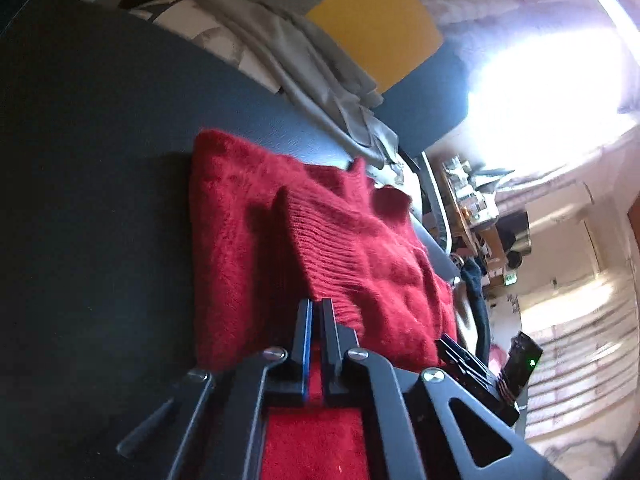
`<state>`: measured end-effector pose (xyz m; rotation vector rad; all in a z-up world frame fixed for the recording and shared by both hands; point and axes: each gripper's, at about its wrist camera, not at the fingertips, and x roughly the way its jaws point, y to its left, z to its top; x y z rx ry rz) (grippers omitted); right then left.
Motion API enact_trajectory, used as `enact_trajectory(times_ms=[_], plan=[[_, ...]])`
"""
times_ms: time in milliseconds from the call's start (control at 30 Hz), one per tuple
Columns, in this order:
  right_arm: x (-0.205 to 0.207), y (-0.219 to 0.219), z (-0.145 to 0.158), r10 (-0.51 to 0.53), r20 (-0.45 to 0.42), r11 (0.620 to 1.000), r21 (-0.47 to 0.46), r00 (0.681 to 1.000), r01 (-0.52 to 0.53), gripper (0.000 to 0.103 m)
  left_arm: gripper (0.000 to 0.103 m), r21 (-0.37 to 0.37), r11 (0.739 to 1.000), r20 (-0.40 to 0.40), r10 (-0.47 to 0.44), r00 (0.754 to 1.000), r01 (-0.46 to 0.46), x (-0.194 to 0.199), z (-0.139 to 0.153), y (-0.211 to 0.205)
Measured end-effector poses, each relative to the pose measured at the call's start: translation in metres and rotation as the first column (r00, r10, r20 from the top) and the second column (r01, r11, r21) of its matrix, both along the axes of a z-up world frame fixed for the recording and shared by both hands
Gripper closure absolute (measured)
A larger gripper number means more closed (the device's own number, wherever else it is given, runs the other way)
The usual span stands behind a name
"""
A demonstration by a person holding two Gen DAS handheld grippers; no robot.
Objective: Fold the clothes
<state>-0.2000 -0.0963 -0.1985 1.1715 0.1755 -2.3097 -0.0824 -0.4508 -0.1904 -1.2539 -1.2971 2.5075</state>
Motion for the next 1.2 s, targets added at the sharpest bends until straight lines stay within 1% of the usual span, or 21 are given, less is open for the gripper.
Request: enact_trajectory(times_ms=[100,233,267,300,333,400,433,467,533,600,667,767,900,933,967,1000,1067,1100,1133,1200], plan=[[0.007,0.012,-0.005,-0.019,0.035,0.998,-0.056,0.999,0.021,0.049,0.102,-0.048,0.999,0.070,0.028,0.997,-0.025,0.011,-0.007,-0.005],[0.018,0.019,-0.009,-0.008,0.007,0.997,-0.074,1.000,0.008,0.048,0.100,-0.026,0.997,0.112,0.071,0.991,-0.069,0.020,-0.018,-0.012],[0.017,0.020,-0.009,-0.009,0.011,0.997,-0.082,1.000,0.010,0.048,0.102,-0.052,0.995,0.116,0.090,0.989,-0.085,0.021,-0.012,-0.013],[0.014,0.022,-0.007,-0.013,0.026,0.996,-0.092,1.000,0.015,0.048,0.100,-0.078,0.992,0.117,0.111,0.987,-0.102,0.022,-0.005,-0.013],[0.012,0.023,-0.004,-0.017,0.038,0.995,-0.102,0.999,0.021,0.048,0.097,-0.102,0.987,0.101,0.134,0.986,-0.124,0.025,0.004,-0.013],[0.007,0.024,0.007,-0.018,0.020,0.994,-0.110,1.000,0.020,0.048,0.094,-0.116,0.983,0.031,0.145,0.989,-0.141,0.027,0.025,-0.010],[0.004,0.025,0.014,-0.020,-0.002,0.993,-0.112,1.000,0.020,0.048,0.088,-0.120,0.982,-0.006,0.147,0.989,-0.147,0.028,0.035,-0.009],[0.001,0.026,0.022,-0.025,-0.032,0.993,-0.114,0.999,0.021,0.046,0.087,-0.114,0.984,-0.049,0.134,0.990,-0.139,0.024,0.043,-0.005],[-0.012,0.030,0.028,-0.052,-0.046,0.992,-0.121,0.998,0.046,0.034,0.086,-0.144,0.985,-0.079,0.088,0.993,-0.099,0.008,0.053,0.006],[-0.028,0.034,0.029,-0.085,-0.046,0.988,-0.129,0.995,0.079,0.034,0.086,-0.194,0.980,-0.060,0.037,0.997,-0.048,-0.015,0.052,0.021],[-0.043,0.038,0.031,-0.118,-0.045,0.984,-0.137,0.992,0.111,0.034,0.087,-0.210,0.978,-0.032,0.006,0.999,-0.013,-0.033,0.042,0.030],[-0.068,0.041,0.023,-0.148,-0.009,0.981,-0.126,0.989,0.146,0.034,0.087,-0.195,0.981,0.017,0.022,1.000,-0.018,-0.040,0.021,0.025],[-0.086,0.044,-0.009,-0.167,0.060,0.983,-0.063,0.984,0.171,0.033,0.092,-0.175,0.984,0.082,0.042,0.996,-0.027,-0.050,-0.006,0.020],[-0.085,0.046,-0.015,-0.164,0.047,0.984,-0.066,0.985,0.167,0.033,0.095,-0.170,0.985,0.095,0.046,0.994,-0.030,-0.052,-0.012,0.018],[-0.083,0.047,-0.018,-0.159,0.026,0.984,-0.081,0.987,0.161,0.033,0.096,-0.165,0.986,0.092,0.048,0.995,-0.032,-0.050,-0.013,0.017],[-0.082,0.048,-0.018,-0.158,0.025,0.984,-0.085,0.987,0.159,0.033,0.096,-0.161,0.986,0.089,0.048,0.995,-0.034,-0.048,-0.014,0.016],[-0.084,0.048,-0.016,-0.155,0.030,0.984,-0.081,0.987,0.157,0.033,0.096,-0.183,0.983,0.081,0.031,0.996,-0.016,-0.049,-0.006,0.019],[-0.085,0.047,-0.015,-0.154,0.033,0.985,-0.078,0.988,0.156,0.033,0.087,-0.199,0.980,0.072,0.017,0.997,-0.002,-0.050,0.000,0.023],[-0.085,0.047,-0.010,-0.150,0.031,0.985,-0.079,0.988,0.152,0.033,0.083,-0.212,0.977,0.041,-0.006,0.999,0.015,-0.053,0.010,0.026],[-0.087,0.044,0.006,-0.128,0.018,0.986,-0.108,0.992,0.129,0.033,0.081,-0.241,0.969,-0.026,-0.057,0.998,0.049,-0.059,0.030,0.027]])
